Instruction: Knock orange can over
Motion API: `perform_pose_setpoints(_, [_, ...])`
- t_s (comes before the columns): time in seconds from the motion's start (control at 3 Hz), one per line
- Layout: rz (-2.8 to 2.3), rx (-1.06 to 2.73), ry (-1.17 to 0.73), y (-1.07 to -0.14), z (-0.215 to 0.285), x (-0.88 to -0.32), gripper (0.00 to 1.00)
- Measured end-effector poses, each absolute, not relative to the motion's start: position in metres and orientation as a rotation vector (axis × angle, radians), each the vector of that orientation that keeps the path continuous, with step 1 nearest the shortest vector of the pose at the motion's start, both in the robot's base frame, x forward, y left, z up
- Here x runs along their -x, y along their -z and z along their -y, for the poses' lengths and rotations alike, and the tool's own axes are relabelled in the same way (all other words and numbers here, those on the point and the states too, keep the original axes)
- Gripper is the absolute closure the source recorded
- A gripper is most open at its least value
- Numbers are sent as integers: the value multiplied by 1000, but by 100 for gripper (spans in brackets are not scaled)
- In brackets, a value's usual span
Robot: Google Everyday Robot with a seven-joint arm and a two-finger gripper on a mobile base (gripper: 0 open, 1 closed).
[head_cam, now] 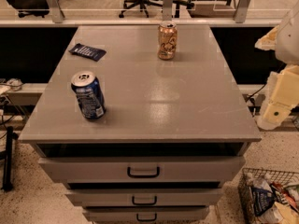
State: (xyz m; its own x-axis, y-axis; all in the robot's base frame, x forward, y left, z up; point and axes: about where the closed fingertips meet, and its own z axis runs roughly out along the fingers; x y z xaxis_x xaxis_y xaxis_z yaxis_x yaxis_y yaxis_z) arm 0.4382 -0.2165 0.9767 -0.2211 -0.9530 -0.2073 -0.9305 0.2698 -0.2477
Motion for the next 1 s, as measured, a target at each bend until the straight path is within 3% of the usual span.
perform_pose_setpoints(0.67, [-2203, 1716, 70, -965, 208, -461, 0])
perform_pose_setpoints(1.0, [-2156, 1674, 66, -948, 196, -509, 0])
